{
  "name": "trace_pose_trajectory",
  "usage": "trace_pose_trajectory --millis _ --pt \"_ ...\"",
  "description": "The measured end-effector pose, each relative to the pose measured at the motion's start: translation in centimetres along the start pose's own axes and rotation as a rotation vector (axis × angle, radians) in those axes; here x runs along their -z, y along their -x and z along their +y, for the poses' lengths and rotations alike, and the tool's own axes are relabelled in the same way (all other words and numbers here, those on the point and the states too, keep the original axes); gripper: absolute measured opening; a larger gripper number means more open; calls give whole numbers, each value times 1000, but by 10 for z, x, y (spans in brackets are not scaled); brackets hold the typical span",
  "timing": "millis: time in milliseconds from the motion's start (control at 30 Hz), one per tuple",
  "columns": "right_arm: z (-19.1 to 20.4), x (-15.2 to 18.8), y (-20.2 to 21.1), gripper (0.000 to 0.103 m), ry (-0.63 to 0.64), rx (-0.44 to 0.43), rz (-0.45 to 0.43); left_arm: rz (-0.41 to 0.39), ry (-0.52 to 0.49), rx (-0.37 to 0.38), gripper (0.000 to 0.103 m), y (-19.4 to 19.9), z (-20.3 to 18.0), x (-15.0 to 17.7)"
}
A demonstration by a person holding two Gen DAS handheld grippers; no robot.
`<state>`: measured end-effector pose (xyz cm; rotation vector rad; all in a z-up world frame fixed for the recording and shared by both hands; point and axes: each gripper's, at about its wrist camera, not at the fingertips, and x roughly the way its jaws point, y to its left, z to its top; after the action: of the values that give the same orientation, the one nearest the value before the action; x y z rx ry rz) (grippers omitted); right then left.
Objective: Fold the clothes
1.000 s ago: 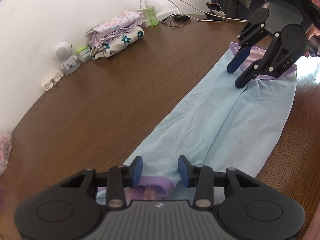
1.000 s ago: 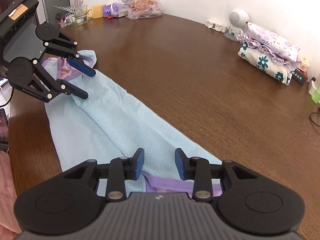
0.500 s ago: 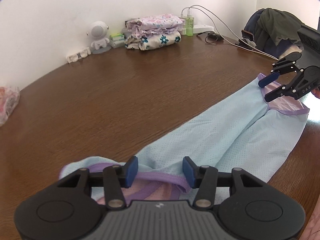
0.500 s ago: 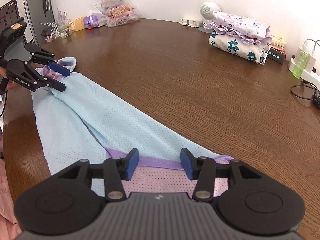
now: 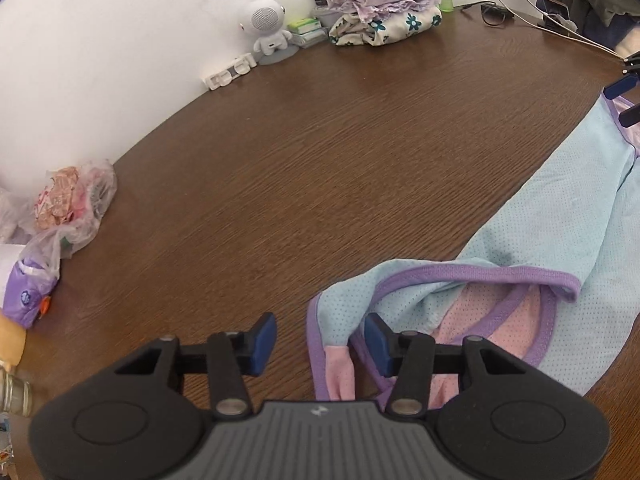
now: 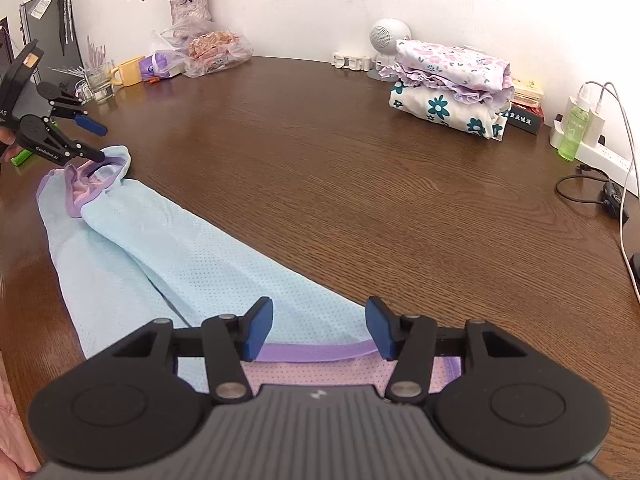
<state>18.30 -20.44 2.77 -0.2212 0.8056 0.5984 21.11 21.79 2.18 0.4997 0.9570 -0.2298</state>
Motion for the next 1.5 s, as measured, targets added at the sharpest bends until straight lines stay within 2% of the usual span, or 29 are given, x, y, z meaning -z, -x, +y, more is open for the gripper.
trace_pose_trajectory --millis 33,67,100,200,333,433,500,533,567,633,733,800,833,867,933,1033,1333,1433,1500 --pt "3 -1 -1 54 2 -1 1 5 -9 14 35 -4 0 -1" --pt "4 -2 -2 54 0 -1 3 6 -12 29 13 -7 0 -1" --pt "6 -2 -3 54 0 -1 5 4 -9 32 0 -8 0 -1" --pt "9 -3 -7 54 4 4 17 -87 8 10 0 11 -3 4" --pt "12 -2 -11 54 10 9 35 -205 112 -32 0 49 -19 30" --pt "13 0 -13 54 16 2 40 -210 123 -43 1 59 -40 51" --pt "13 -1 -12 54 21 -3 38 -199 124 -52 7 57 -43 52" --pt "14 -2 -12 54 25 -4 37 -187 128 -58 13 55 -43 49" --pt "15 -3 -11 54 28 -5 34 -169 122 -73 28 49 -42 44" --pt "19 -4 -8 54 35 -8 23 -136 92 -103 38 37 -41 32" --pt "23 -1 -1 58 40 -10 11 -87 23 -117 38 16 -39 14" --pt "24 2 3 58 35 -9 8 -51 -12 -113 33 2 -38 4" --pt "24 3 5 58 31 -7 7 -32 -25 -109 21 -5 -37 -1" --pt "24 5 6 58 26 -6 7 -15 -32 -108 2 -9 -36 -3" --pt "24 7 8 58 19 -4 7 -15 -24 -102 0 -9 -35 -5" --pt "24 9 8 58 22 -6 12 -81 29 -82 0 12 -35 1" --pt "25 10 -8 58 17 -29 36 -263 211 -200 0 63 -59 60" --pt "26 11 -11 59 11 -25 45 -277 264 -215 0 68 -69 75" --pt "26 12 -11 60 6 -24 46 -257 284 -231 0 65 -73 81"
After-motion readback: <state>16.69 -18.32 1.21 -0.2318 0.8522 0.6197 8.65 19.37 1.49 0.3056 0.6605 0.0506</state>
